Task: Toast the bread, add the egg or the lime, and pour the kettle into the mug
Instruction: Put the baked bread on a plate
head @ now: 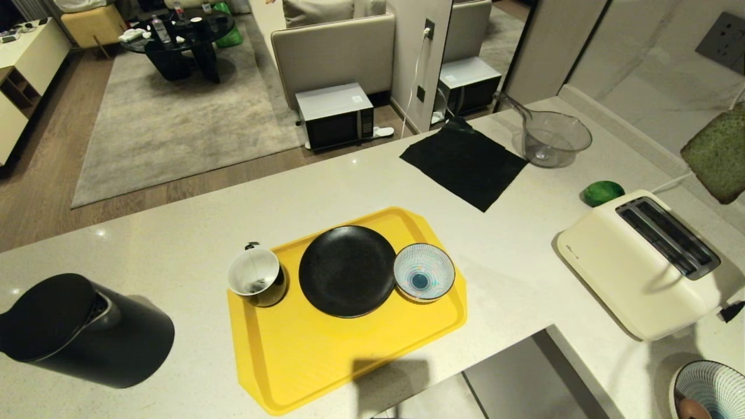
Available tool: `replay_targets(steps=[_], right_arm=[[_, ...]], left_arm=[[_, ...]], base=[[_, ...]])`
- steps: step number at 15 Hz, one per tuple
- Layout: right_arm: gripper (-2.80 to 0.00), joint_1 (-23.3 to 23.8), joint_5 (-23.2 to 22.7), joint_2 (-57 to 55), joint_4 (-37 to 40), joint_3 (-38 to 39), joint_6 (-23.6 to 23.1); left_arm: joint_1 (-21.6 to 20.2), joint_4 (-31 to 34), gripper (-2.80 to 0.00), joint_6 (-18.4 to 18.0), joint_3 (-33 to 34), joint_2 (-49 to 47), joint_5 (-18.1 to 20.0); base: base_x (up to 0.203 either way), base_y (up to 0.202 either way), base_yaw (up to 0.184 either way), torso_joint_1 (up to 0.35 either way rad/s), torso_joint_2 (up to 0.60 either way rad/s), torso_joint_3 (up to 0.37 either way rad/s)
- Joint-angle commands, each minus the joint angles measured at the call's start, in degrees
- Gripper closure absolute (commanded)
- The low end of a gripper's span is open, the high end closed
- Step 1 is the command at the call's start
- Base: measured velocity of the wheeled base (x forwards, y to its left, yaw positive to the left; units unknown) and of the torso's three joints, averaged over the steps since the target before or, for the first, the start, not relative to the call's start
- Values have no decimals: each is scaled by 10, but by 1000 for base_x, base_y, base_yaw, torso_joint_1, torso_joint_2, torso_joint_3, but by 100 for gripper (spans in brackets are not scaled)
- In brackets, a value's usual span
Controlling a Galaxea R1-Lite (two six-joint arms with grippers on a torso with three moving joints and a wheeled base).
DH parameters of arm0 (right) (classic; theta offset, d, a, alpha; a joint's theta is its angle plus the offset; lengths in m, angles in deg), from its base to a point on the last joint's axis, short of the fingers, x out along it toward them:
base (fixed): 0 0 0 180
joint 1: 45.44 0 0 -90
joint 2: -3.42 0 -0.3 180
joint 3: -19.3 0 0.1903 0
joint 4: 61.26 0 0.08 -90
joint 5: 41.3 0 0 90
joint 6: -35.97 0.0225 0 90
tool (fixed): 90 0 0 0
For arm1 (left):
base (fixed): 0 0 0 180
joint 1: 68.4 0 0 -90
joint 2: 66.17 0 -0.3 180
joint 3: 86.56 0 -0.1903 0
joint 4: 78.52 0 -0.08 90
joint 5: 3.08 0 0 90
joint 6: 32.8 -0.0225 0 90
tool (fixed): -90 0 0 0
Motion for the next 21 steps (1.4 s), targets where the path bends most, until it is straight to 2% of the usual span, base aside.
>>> replay_targets(steps=[1,5,8,15,21], right_arm=[[0,-11,-2,15,0,-2,23],[0,-12,6,21,-4,22,38],[0,-12,52,16,-5,22,39],[0,-14,49,7,-8,19,36],[0,-30,48,8,-8,16,35]], left_arm=[[0,0,0,0,0,0,0],[0,0,0,1,0,0,0],[0,0,0,0,0,0,0],[0,0,0,0,0,0,0],[0,0,0,0,0,0,0]], base=[[0,0,0,0,0,0],[0,0,0,0,0,0],[0,0,0,0,0,0],[0,0,0,0,0,0],[1,-9,150,3,5,3]])
